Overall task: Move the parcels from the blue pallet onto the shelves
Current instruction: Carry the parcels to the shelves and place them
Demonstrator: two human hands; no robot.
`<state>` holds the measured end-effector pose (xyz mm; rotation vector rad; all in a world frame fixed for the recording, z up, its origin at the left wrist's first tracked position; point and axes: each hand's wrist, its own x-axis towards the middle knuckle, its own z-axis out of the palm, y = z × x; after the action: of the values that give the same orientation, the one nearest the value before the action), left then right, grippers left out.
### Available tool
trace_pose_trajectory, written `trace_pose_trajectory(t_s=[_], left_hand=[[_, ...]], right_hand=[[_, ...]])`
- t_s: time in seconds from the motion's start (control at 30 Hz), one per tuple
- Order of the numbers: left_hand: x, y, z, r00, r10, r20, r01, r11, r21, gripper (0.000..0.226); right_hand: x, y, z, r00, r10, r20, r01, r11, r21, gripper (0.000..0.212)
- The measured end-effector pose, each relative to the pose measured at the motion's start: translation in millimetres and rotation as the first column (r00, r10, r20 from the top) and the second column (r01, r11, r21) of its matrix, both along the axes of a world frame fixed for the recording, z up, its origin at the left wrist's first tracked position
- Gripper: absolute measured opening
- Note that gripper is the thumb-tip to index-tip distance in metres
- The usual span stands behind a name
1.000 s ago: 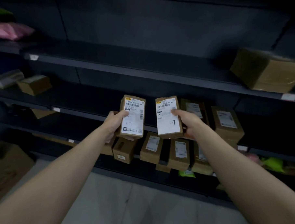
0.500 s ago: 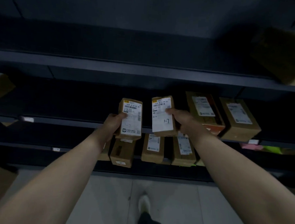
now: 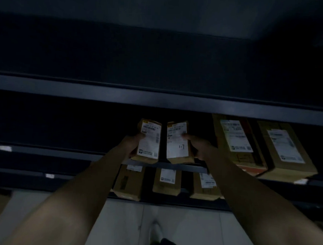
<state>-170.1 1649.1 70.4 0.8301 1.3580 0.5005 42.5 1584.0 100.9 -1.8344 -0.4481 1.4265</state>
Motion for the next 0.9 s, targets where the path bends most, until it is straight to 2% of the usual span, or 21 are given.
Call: trace_pose_trajectory(t_s=[0.2, 0.33, 0.43, 0.57, 0.63, 0.7, 0.73, 0.8, 0.9], left_hand=[[7.2, 15.0, -13.9, 0.998, 0.027, -0.059, -0.030, 0.999, -0.041, 0.025], [7.8, 22.4, -11.9, 0.994, -0.051, -0.100, 0.047, 0.998, -0.037, 0.036], [9.7, 26.0, -2.6, 0.961, -0.192, -0.197, 0.199, 0.980, 0.012, 0.038], [10.9, 32.1, 19.6, 0.854, -0.304, -0.421, 0.392, 0.910, 0.138, 0.045], [12.2, 28.0, 32.3, 0.764, -0.367, -0.530, 0.534, 0.822, 0.200, 0.049], [16.2, 13.1, 48.6, 0.674, -0.421, -0.607, 0.669, 0.696, 0.261, 0.046], [18.8, 3.9, 57.1, 0.635, -0.444, -0.632, 0.726, 0.623, 0.291, 0.044], [25.0, -16.7, 75.5, 0.560, -0.473, -0.680, 0.816, 0.460, 0.351, 0.039], [33.4, -53.7, 108.2, 0.460, -0.479, -0.747, 0.885, 0.186, 0.426, 0.039]], right_hand=[[6.4, 11.2, -12.6, 0.996, -0.042, -0.083, 0.038, 0.998, -0.044, 0.035], [6.8, 13.6, -12.8, 0.998, -0.067, -0.018, 0.066, 0.996, -0.060, 0.039], [5.9, 16.0, -7.4, 0.987, -0.034, 0.160, 0.045, 0.997, -0.063, 0.034], [-0.3, 6.0, 14.2, 0.887, 0.068, 0.457, -0.063, 0.998, -0.027, 0.039], [-6.8, -6.4, 28.5, 0.835, 0.104, 0.541, -0.121, 0.993, -0.004, 0.042], [-16.0, -24.9, 46.9, 0.796, 0.157, 0.585, -0.184, 0.983, -0.014, 0.041], [-20.7, -35.8, 56.6, 0.760, 0.208, 0.616, -0.230, 0.972, -0.045, 0.040], [-28.5, -60.5, 75.9, 0.648, 0.278, 0.709, -0.290, 0.951, -0.107, 0.054], [-43.4, -103.0, 106.0, 0.484, 0.266, 0.833, -0.239, 0.957, -0.167, 0.053]])
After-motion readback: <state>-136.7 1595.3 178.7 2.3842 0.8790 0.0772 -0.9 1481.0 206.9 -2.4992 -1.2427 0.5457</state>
